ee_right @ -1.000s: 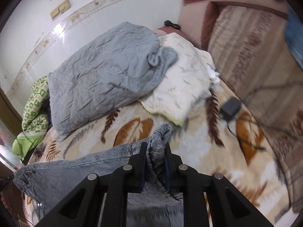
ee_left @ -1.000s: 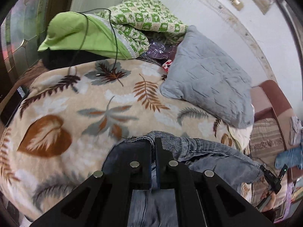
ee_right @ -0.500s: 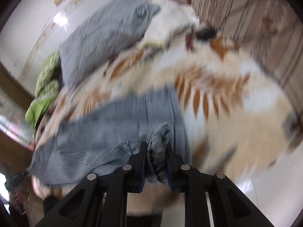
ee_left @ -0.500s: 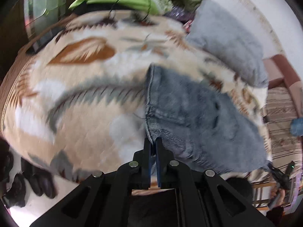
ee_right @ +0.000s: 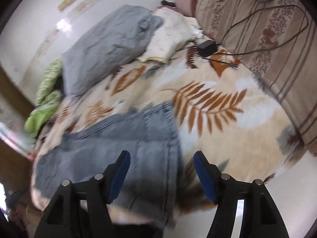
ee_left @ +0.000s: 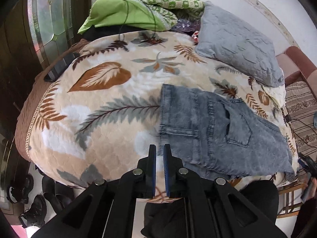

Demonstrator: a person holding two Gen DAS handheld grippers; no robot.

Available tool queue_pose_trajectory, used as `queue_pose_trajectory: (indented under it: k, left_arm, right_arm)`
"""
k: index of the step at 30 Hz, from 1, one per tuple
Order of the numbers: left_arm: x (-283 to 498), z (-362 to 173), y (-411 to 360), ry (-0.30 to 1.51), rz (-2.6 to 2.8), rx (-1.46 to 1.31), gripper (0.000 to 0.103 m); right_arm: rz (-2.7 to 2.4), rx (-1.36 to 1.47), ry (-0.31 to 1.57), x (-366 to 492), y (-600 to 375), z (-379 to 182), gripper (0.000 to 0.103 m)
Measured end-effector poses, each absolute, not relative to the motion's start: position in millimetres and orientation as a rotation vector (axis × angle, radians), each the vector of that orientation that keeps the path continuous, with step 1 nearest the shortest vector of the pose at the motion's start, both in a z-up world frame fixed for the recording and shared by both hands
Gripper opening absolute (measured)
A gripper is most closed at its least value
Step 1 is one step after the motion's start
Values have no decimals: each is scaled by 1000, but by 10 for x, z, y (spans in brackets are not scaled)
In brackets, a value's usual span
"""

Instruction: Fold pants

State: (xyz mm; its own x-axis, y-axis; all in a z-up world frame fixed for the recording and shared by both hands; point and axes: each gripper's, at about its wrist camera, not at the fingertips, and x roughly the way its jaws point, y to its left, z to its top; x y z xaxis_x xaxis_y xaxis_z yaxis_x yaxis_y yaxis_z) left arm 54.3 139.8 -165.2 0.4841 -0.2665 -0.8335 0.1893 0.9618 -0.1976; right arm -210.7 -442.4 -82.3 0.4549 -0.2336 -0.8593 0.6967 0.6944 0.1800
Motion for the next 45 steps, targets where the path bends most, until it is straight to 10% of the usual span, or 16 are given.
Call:
queue_pose_trajectory:
  k: [12, 45]
  left_arm:
    - [745, -1869, 1042, 1074, -300, -85, 6]
    - [808, -1993, 738, 1073, -252, -71, 6]
  right_arm:
    - [-669, 381, 1135, -1603, -4434, -1196, 3]
    - [-235, 461, 971, -473, -4130, -796, 1]
